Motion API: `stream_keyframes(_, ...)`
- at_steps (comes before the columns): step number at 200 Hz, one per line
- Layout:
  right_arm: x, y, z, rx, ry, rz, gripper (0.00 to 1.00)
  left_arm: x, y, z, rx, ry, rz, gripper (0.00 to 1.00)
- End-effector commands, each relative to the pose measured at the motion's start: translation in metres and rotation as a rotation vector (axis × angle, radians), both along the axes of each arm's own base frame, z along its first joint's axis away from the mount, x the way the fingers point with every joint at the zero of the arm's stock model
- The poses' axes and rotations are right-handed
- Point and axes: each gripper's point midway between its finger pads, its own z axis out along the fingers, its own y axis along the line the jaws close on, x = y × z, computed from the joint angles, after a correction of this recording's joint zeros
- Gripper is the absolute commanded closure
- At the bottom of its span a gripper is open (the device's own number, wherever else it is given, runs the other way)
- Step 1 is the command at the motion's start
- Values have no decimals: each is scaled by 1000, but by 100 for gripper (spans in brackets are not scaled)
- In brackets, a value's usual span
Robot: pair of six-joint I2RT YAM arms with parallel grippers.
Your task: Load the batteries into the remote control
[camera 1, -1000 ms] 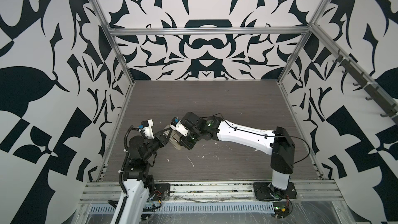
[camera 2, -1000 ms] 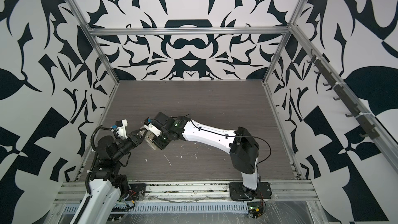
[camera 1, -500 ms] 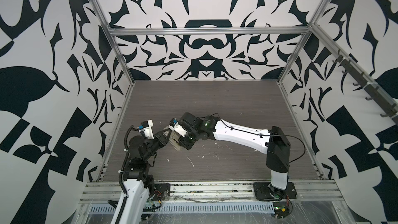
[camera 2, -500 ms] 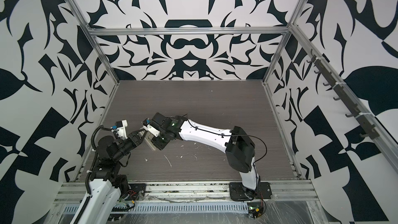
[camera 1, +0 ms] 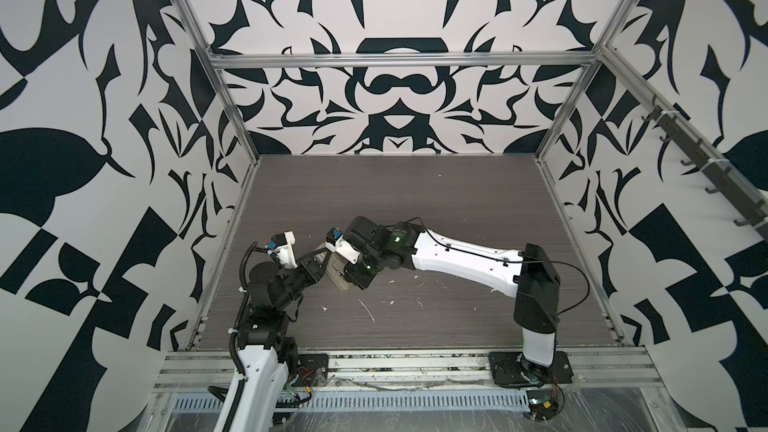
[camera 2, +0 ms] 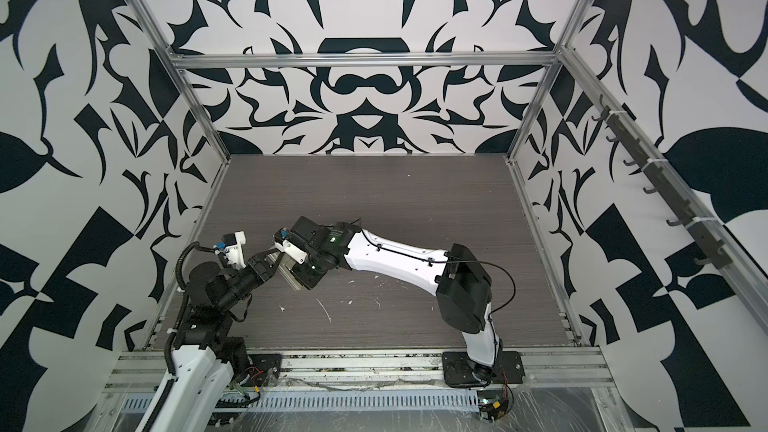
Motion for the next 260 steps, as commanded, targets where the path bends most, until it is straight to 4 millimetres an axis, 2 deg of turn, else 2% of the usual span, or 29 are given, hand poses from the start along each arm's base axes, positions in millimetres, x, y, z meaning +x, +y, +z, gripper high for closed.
stream_keyframes(1,2,9,19,34,-37,12,100,1,-1,19,5,-63,-11,100)
stream_keyframes(233,6,10,15,5,-32,-11,100,-3,-7,21,-7,-73,-49,100)
stream_keyframes(260,6,11,16,14,-32,-15,95,-3,-7,21,-8,-74,-52,100)
